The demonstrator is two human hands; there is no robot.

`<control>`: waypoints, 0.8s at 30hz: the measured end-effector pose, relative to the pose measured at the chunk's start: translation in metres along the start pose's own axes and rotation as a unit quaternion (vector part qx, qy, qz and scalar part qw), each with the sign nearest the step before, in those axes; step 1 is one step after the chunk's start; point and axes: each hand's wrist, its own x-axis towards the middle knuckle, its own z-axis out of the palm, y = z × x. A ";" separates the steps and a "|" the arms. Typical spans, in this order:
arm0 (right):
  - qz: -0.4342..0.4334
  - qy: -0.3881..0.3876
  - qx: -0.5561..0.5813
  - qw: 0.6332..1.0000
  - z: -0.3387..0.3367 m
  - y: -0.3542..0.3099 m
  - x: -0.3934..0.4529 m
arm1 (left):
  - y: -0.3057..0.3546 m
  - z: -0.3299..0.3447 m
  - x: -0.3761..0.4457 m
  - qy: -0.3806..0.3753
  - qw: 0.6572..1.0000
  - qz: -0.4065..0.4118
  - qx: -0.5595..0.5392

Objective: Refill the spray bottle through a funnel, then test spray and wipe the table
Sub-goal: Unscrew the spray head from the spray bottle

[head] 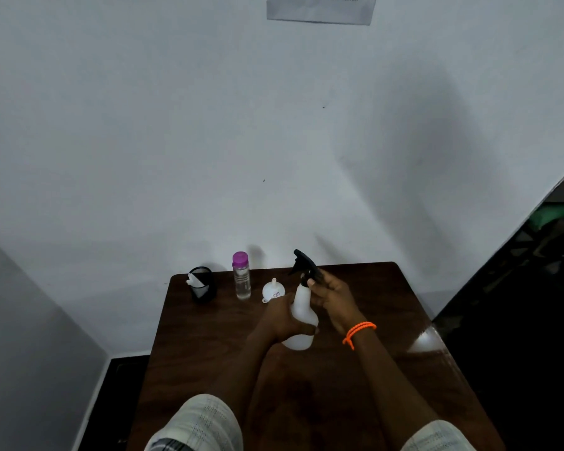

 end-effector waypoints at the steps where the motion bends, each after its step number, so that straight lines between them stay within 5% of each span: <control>1: -0.005 0.000 -0.019 1.000 0.002 -0.001 -0.002 | 0.001 -0.001 -0.002 0.001 1.000 -0.001 0.003; 13: -0.056 0.076 -0.076 0.993 -0.002 -0.034 0.014 | -0.008 -0.005 -0.011 0.037 0.999 -0.010 -0.004; 24: -0.054 0.077 0.175 0.980 -0.019 -0.061 0.032 | -0.035 0.000 -0.009 0.064 0.995 -0.071 0.021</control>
